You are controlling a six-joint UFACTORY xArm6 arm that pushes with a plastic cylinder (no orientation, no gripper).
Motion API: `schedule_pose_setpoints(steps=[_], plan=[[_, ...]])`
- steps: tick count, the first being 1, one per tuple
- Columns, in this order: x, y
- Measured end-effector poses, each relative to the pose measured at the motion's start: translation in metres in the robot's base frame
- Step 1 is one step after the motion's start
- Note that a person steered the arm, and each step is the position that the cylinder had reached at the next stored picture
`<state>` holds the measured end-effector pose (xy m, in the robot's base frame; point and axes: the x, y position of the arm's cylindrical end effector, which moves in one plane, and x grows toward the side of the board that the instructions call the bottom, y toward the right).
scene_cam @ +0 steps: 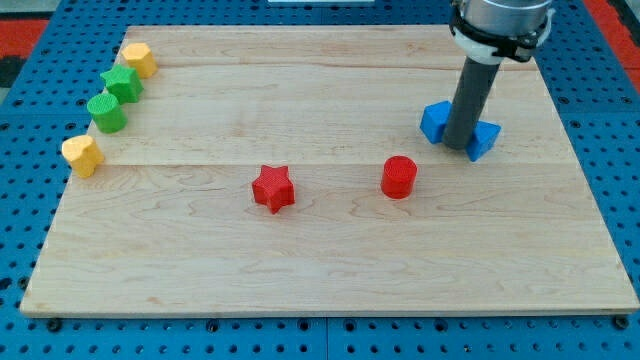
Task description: Slide the blue triangle to the top right
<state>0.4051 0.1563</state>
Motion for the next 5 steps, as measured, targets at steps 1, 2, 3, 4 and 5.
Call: schedule_pose_setpoints(steps=[1,2,3,4,5], plan=[[0.006,0.009],[0.049,0.011],[0.041,0.022],[0.002,0.035],[-0.037,0.058]])
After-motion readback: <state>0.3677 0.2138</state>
